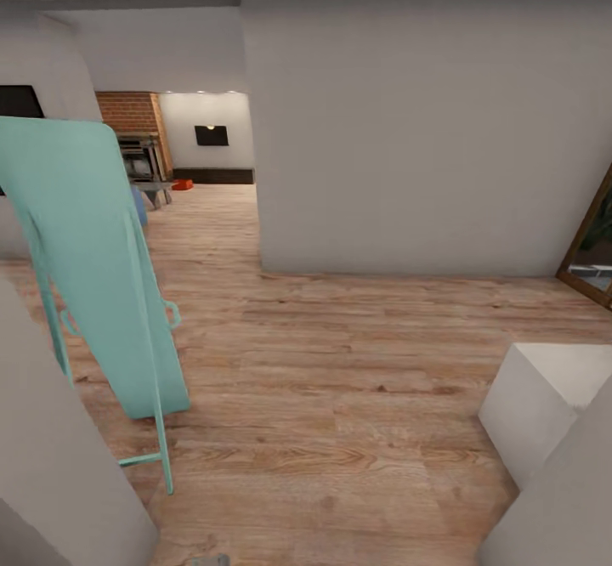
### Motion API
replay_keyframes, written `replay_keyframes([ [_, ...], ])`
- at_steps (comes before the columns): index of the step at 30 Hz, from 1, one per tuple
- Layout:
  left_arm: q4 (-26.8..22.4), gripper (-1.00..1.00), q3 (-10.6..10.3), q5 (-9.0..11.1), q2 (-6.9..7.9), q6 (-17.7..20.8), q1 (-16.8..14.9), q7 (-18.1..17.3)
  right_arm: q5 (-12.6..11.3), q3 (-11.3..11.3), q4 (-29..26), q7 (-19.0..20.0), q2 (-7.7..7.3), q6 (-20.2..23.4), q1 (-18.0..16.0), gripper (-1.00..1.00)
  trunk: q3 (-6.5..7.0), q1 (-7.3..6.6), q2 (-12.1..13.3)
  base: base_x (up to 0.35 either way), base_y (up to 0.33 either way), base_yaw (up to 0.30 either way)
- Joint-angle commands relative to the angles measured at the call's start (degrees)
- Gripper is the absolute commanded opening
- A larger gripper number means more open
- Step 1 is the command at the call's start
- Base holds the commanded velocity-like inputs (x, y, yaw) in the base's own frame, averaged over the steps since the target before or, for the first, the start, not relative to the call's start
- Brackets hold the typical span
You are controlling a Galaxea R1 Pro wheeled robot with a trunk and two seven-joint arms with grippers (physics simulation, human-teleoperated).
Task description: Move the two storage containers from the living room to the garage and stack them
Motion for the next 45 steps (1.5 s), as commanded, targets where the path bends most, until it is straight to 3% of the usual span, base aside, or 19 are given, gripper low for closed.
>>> replay_keyframes([
  [1,0.0,1.0,0.0,0.5,-0.01,-0.1,0.0,0.1,-0.6,0.5,0.1,-0.1,0.04,-0.3,-0.1,1.0,-0.06,0.03,0.0,0.311,0.0,0.0],
  [45,0.0,1.0,0.0,0.5,0.0,-0.1,0.0,0.1,-0.7,0.3,0.1,-0.2,0.04,-0.3,-0.1,1.0,-0.06,0.03,0.0,0.311,0.0,0.0],
])
